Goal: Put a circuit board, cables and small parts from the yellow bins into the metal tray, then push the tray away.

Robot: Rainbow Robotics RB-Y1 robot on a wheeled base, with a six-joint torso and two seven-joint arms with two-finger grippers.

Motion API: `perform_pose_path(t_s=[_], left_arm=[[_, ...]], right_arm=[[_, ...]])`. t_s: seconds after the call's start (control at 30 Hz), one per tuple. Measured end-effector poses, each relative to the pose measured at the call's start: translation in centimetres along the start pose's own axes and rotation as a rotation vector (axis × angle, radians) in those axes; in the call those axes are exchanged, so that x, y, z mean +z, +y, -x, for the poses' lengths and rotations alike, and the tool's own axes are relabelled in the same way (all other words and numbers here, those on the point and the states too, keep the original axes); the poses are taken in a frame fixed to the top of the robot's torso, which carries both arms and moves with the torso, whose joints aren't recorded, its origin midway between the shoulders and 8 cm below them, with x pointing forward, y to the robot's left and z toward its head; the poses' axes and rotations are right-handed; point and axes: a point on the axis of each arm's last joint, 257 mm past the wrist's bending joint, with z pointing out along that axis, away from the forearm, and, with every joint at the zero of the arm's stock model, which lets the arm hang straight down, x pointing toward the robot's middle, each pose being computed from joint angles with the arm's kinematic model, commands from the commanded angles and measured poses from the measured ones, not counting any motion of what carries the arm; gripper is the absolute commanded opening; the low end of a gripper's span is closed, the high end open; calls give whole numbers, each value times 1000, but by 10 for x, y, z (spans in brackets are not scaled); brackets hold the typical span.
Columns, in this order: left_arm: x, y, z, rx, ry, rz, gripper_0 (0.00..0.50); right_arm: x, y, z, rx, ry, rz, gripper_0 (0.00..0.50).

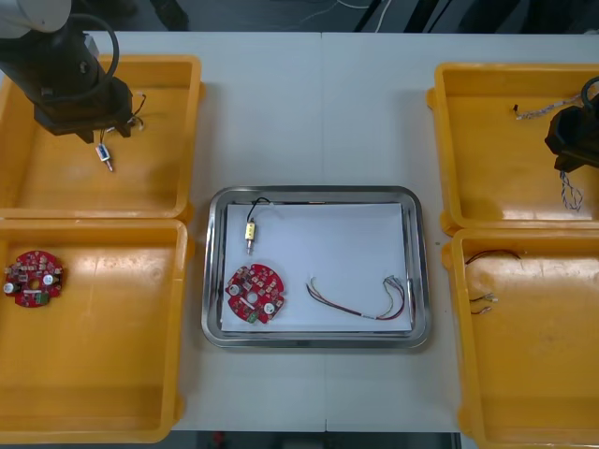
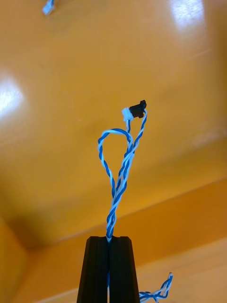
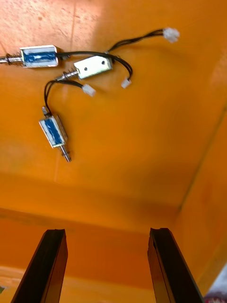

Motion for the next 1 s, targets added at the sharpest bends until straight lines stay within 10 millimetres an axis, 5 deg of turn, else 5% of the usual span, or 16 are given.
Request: perform_pose_path(t_s=[0.33, 0.6, 1.0], left_arm=[[33, 29, 20, -103, -35, 7, 500], [52, 42, 30, -49, -65, -1, 500], [72, 54, 43, -82, -118, -11, 500]], right_arm=[[-26, 37, 7, -287, -98, -5, 0], [-30, 76, -10, -538, -96, 21, 0], [-64, 140, -41, -806, -173, 117, 0]])
